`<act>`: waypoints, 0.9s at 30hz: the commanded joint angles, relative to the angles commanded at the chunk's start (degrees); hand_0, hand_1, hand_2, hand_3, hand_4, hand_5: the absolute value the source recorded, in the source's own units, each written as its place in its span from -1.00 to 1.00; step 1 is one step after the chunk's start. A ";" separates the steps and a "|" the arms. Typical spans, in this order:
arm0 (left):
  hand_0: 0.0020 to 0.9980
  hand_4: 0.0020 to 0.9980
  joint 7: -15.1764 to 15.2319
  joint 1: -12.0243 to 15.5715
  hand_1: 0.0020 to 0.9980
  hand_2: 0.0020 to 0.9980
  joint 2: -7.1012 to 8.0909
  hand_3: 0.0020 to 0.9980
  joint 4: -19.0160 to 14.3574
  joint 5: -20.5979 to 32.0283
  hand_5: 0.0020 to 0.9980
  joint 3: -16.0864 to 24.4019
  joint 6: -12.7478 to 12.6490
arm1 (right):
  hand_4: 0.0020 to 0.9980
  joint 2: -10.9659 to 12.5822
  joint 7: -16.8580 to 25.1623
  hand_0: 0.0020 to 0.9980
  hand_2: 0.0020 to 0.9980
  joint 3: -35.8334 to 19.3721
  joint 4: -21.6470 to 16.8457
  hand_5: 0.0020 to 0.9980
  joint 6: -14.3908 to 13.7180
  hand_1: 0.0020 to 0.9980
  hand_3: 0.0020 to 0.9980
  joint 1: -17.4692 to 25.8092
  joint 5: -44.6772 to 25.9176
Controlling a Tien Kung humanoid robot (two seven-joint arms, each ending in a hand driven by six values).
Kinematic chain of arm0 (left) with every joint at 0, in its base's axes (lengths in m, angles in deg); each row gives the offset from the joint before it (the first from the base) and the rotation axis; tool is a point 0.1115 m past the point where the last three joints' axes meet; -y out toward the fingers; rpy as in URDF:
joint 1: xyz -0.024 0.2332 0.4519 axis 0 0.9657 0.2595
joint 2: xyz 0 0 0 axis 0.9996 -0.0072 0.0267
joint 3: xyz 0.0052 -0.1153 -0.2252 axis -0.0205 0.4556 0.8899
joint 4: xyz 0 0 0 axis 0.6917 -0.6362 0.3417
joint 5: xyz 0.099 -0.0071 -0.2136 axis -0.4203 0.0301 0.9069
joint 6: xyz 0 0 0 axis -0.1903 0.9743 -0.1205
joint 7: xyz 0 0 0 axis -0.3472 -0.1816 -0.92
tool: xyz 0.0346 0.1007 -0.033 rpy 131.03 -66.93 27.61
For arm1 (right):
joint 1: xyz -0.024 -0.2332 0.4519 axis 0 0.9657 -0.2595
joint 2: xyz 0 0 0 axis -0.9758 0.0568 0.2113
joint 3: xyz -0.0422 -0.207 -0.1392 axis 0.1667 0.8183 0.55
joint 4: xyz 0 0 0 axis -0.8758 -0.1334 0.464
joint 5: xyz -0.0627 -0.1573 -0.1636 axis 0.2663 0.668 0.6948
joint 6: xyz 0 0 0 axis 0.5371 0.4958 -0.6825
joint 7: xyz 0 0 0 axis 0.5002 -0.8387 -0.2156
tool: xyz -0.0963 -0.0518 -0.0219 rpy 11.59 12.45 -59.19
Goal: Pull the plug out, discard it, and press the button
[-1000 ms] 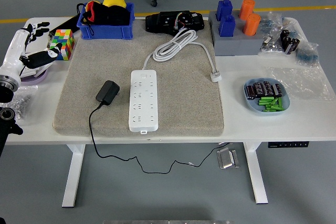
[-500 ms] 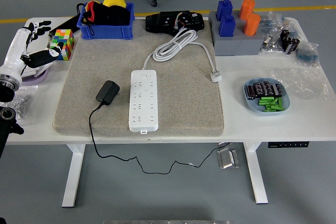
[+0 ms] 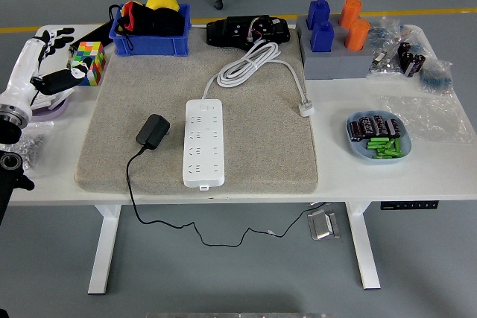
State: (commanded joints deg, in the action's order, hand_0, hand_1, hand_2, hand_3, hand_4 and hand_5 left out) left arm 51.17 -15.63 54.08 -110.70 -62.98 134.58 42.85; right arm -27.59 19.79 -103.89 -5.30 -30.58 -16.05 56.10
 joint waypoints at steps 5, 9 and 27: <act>0.77 0.36 -0.09 -0.02 0.69 0.63 0.01 0.68 -0.04 0.05 -0.61 0.01 0.15 | 0.77 0.06 0.00 0.54 0.45 -0.02 -0.01 0.32 -0.02 0.46 0.43 -0.03 -0.01; 0.77 0.36 -0.10 -0.07 0.68 0.62 0.04 0.67 -0.05 0.07 -0.60 -0.06 0.19 | 0.77 0.00 0.00 0.54 0.45 -0.12 0.02 0.32 -0.01 0.46 0.43 -0.07 0.03; 0.77 0.36 -0.31 0.12 0.67 0.60 0.09 0.64 -0.33 0.15 -0.61 -0.17 0.51 | 0.77 0.11 -0.04 0.54 0.45 0.23 -0.04 0.32 0.11 0.46 0.43 0.12 -0.09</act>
State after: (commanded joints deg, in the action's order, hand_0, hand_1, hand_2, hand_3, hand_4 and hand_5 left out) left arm 50.86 -15.51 54.17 -111.03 -62.83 134.41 43.36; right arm -27.48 19.75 -103.66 -5.35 -30.47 -15.93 56.01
